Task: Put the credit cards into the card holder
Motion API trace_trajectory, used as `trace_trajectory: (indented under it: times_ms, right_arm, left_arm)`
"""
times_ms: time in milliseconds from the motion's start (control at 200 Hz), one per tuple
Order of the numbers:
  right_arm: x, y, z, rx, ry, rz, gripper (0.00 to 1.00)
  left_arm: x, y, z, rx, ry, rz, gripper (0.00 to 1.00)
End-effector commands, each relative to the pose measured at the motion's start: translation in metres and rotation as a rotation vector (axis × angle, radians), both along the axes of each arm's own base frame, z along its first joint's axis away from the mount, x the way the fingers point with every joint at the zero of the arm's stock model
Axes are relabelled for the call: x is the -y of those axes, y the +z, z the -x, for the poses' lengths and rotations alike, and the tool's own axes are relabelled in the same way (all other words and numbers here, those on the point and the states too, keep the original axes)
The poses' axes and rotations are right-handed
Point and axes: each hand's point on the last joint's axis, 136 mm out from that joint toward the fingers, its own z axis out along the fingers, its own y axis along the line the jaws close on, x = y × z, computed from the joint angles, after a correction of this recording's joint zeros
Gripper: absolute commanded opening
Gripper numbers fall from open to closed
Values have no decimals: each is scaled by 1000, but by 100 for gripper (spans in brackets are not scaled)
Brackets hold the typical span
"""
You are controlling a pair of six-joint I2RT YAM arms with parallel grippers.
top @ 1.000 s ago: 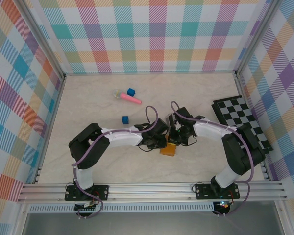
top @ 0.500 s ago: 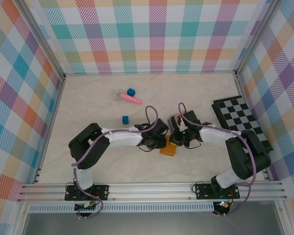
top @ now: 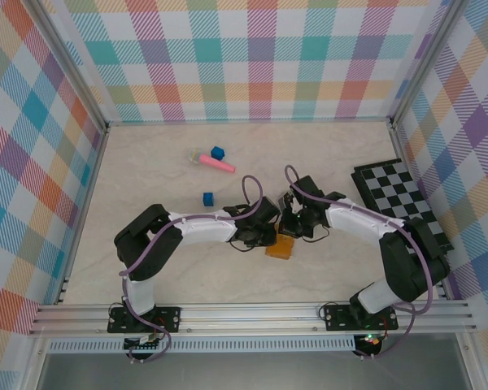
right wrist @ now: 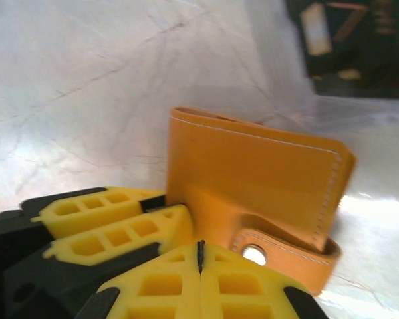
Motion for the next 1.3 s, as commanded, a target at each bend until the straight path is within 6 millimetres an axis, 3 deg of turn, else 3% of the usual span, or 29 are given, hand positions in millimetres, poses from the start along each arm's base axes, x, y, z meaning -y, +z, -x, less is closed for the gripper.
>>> trace_trajectory:
  times_ms: [0, 285, 635, 1140, 1295]
  right_arm:
    - [17, -5, 13, -33, -13, 78, 0]
    - [27, -4, 9, -26, -37, 140, 0]
    - [9, -11, 9, -59, -22, 58, 1]
    - [13, -34, 17, -133, -20, 110, 0]
    - [5, -36, 16, -142, 2, 121, 0]
  left_arm:
    - [-20, -40, 31, -99, -68, -113, 17]
    - [-21, -41, 31, -97, -68, -120, 17]
    - [-21, -41, 31, -99, -65, -122, 17]
    - [-20, -41, 30, -99, -67, -126, 17]
    - [-19, -41, 29, -99, -66, -124, 17]
